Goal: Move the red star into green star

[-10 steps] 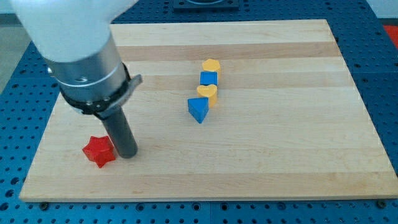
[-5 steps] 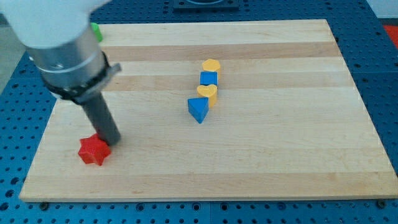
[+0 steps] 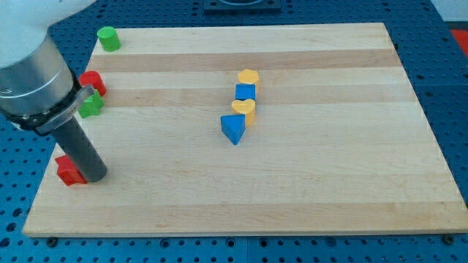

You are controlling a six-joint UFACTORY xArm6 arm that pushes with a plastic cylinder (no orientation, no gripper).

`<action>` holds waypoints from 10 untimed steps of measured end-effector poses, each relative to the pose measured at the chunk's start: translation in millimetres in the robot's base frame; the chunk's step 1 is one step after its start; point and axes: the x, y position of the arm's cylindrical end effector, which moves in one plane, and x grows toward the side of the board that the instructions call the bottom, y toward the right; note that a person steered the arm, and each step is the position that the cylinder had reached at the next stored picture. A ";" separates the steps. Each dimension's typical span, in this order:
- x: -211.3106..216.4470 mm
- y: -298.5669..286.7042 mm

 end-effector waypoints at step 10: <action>-40.8 -52.7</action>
